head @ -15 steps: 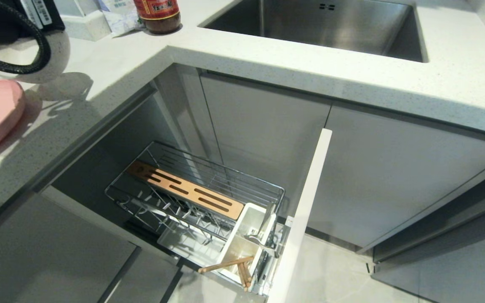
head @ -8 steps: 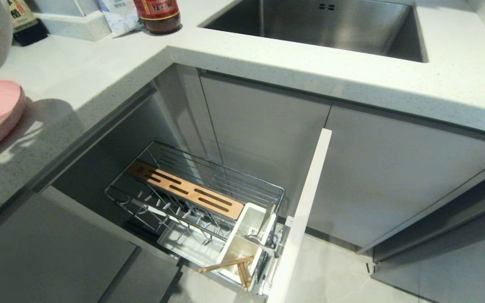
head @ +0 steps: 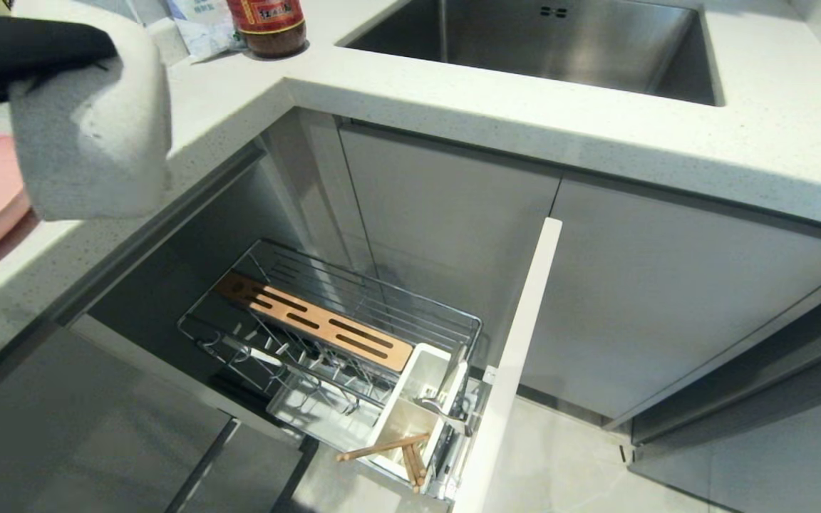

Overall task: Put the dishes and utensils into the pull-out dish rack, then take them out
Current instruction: Pick up the bowl and place it in the cupboard

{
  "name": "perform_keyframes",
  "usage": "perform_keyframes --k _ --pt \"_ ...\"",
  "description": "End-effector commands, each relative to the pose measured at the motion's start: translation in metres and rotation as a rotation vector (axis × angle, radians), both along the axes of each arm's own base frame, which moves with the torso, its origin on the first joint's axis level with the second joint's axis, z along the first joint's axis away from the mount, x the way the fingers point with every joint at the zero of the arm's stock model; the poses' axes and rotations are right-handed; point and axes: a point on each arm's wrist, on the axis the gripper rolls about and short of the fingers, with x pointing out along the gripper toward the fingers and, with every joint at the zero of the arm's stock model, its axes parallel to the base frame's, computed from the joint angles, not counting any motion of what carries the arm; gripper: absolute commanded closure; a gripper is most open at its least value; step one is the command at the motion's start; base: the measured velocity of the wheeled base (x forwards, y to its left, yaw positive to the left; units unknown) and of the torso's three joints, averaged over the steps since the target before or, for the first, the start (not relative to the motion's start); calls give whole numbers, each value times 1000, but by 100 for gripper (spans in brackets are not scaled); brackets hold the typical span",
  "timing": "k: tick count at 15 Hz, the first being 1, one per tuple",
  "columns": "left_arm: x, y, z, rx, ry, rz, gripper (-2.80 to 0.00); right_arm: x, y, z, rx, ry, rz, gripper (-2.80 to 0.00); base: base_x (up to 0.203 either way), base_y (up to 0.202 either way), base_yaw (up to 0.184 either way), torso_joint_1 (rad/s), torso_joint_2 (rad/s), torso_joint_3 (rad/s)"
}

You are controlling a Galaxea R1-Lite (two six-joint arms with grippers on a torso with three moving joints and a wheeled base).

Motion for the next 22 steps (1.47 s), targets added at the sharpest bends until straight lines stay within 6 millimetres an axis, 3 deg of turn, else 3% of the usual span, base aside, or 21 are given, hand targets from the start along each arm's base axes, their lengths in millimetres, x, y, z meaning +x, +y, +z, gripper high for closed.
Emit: perform_keyframes --k 1,3,7,13,18,22 --pt "14 -18 -9 -69 61 -31 0 0 0 0 0 0 0 0 0 0 0 0 0 0" --pt "33 -38 -12 -220 158 -48 0 0 0 0 1 0 0 0 0 0 0 0 0 0" --pt "69 -74 -38 -316 337 -28 0 0 0 0 0 0 0 0 0 0 0 0 0 0" --pt "119 -119 -95 -383 355 179 0 0 0 0 0 0 0 0 0 0 0 0 0 0" --pt "145 -144 -138 -411 411 264 0 0 0 0 0 0 0 0 0 0 0 0 0 0" --pt "151 -151 -158 -520 350 240 0 0 0 0 0 0 0 0 0 0 0 0 0 0"
